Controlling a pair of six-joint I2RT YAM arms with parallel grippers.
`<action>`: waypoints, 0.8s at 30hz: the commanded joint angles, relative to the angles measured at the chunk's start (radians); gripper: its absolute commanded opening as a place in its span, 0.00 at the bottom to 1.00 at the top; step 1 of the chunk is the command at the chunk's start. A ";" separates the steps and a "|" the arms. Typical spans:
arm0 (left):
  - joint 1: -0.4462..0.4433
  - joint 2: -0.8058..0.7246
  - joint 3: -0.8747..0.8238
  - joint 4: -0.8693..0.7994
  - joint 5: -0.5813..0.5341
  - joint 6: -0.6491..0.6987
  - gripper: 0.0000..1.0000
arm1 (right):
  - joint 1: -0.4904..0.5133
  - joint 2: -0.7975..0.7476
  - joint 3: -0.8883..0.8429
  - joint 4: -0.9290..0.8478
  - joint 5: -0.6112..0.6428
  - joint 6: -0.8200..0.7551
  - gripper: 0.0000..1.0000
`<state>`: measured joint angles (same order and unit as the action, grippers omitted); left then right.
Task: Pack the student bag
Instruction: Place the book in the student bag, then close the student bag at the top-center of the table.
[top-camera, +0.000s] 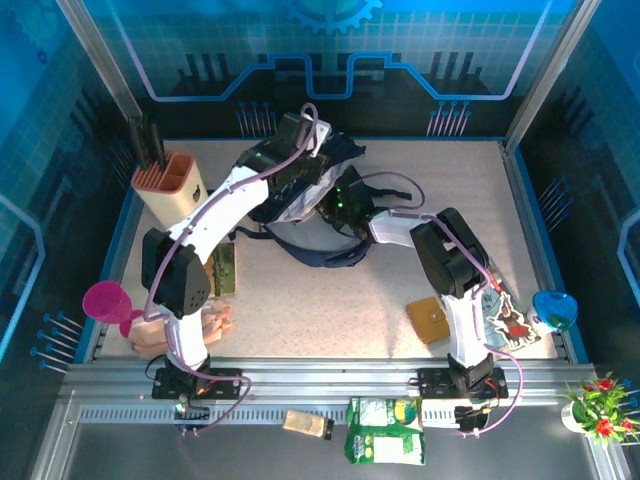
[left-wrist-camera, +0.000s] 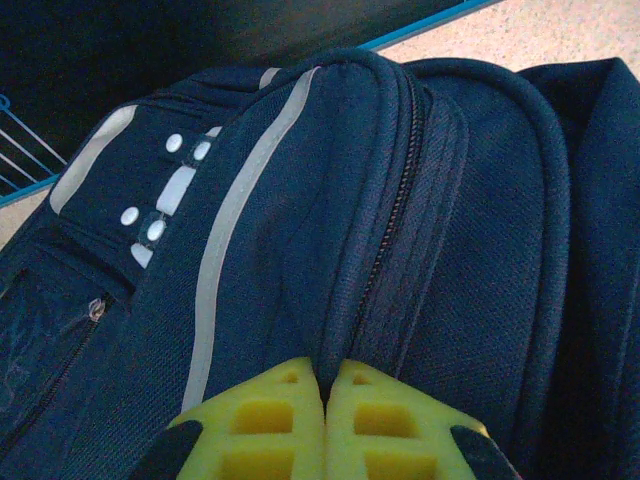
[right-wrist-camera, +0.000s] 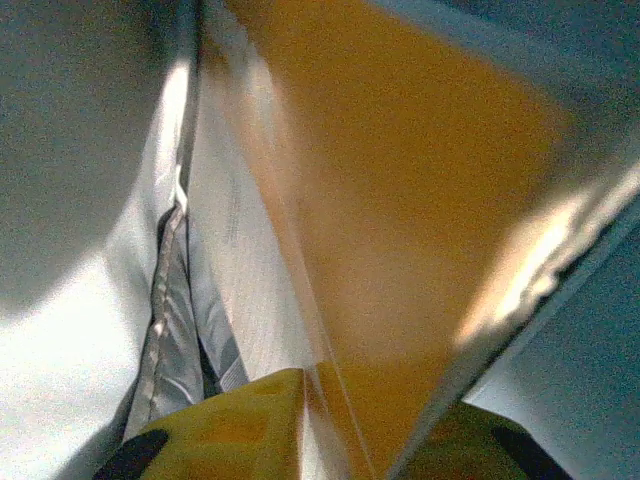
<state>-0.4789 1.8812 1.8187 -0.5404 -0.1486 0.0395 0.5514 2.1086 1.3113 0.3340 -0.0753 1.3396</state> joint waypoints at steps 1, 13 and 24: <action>0.004 -0.091 0.002 0.121 0.071 -0.057 0.00 | 0.004 0.013 0.025 0.029 -0.007 -0.047 0.32; 0.076 -0.159 -0.214 0.204 0.057 -0.127 0.00 | 0.004 -0.481 -0.408 -0.046 -0.029 -0.277 0.67; 0.078 -0.311 -0.560 0.245 0.308 -0.268 0.57 | -0.005 -0.942 -0.628 -0.734 0.453 -0.383 0.80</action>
<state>-0.4084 1.6199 1.3029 -0.3515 0.0643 -0.1574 0.5549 1.2156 0.6949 -0.1318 0.1867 1.0069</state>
